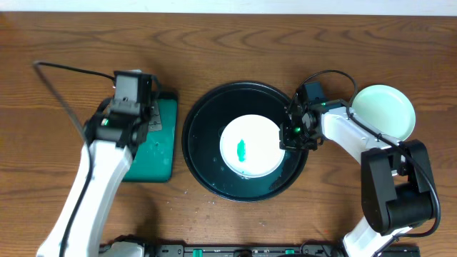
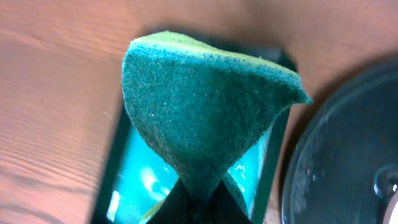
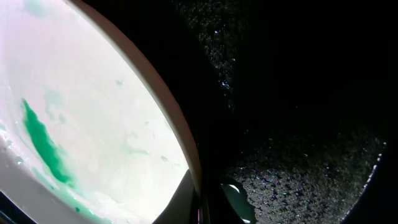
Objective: Clean dirty plates on tray and stack at the side
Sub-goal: 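Lower the left gripper into the water tray and grasp the sponge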
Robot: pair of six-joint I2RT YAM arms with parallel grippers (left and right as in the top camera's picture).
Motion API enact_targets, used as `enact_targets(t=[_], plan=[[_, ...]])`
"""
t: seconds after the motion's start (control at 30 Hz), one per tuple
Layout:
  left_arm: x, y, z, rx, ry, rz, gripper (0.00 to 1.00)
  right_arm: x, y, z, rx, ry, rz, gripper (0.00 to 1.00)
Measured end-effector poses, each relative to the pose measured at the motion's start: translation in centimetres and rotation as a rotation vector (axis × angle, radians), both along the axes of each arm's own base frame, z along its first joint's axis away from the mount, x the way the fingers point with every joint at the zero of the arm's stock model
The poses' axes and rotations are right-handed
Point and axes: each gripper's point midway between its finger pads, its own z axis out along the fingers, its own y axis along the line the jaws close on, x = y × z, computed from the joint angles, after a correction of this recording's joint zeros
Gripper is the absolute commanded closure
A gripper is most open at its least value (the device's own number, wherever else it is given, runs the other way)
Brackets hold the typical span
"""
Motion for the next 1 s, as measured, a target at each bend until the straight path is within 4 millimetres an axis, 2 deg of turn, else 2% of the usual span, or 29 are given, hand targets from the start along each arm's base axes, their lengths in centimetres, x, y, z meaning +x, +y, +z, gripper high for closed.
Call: enact_targets(t=[0.13,0.27,0.5,0.8,0.9,1.0], plan=[[-0.8,-1.7,-4.3,-0.143,0.169,-0.001,0.93,0.0,0.0,0.0,0.002,0.001,-0.001,0.99],[-1.6,-3.1,-6.3,-0.270,0.265,0.019,0.93,0.0,0.0,0.0,0.004,0.002,0.000,0.99],[-2.0,-4.4,-6.4,-0.369,0.292,0.024,0.93,-0.1,0.0,0.0,0.004,0.002,0.000,0.99],[-2.2,-4.4,-6.4,-0.399,0.301,0.091,0.93,-0.1,0.0,0.0,0.005,0.003,0.000,0.99],[-2.3,-5.7,-6.2,-0.459,0.311,0.073,0.93,0.0,0.1,0.0,0.005,0.002,0.000,0.99],[-2.7,-7.9,-6.0,-0.493,0.327,0.012,0.93,0.0,0.1,0.0,0.006,0.002,0.000,0.99]])
